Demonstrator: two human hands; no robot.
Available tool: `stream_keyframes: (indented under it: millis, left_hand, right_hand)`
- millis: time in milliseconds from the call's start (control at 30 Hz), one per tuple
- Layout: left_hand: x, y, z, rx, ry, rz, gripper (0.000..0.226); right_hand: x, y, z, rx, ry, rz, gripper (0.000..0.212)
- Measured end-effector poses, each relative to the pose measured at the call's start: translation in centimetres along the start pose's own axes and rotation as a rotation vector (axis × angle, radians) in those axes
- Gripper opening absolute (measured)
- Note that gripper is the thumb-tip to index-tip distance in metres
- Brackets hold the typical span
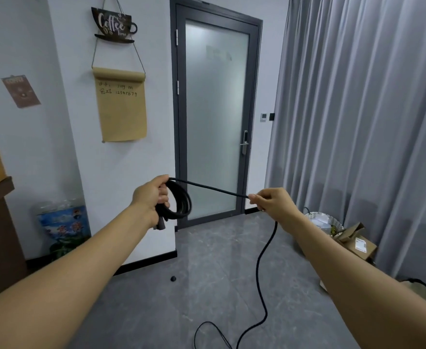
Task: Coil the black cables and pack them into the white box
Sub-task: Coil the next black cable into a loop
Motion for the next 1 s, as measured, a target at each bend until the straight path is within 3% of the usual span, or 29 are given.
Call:
stream_keyframes:
  millis: [133,233,333,467,600,1000]
  left_hand:
    - [-0.3,1.0,-2.0,-0.127,-0.029,0.011,0.034]
    - [0.0,1.4,-2.1,-0.168,0.093,0.086,0.032]
    - [0.0,1.4,-1.3,-0.157,0.285,0.235,0.033]
    - [-0.1,0.9,-0.1,-0.122,0.437,0.382,0.039]
    - [0.3,0.1,0.8,-0.059,0.512,0.426,0.036]
    - [1.1,-3.5,2.9,0.258,0.466,0.343,0.037]
  right_hand:
    - [-1.2,0.0,-1.5,-0.077,-0.037,-0.025,0.020]
    - [-0.6,0.3,-1.1,-0.096,-0.131,-0.078,0.016]
    - [1.3,0.2,0.7,0.002,-0.334,-0.156,0.014]
    - [3.9,-1.0,3.7,0.269,-0.408,-0.234,0.013]
    - [6.3,-2.6,5.6,0.434,-0.276,-0.263,0.013]
    - [7.8,-4.0,6.4,0.470,0.371,-0.173,0.015]
Point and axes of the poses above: each hand's wrist, its own y-axis towards the middle knuckle, its own z-axis out of the palm, x = y × z, the point moved 1 cm from there along y, towards the middle knuckle, and after that the axes turned 13 degrees about y, right-handed, at the moved point
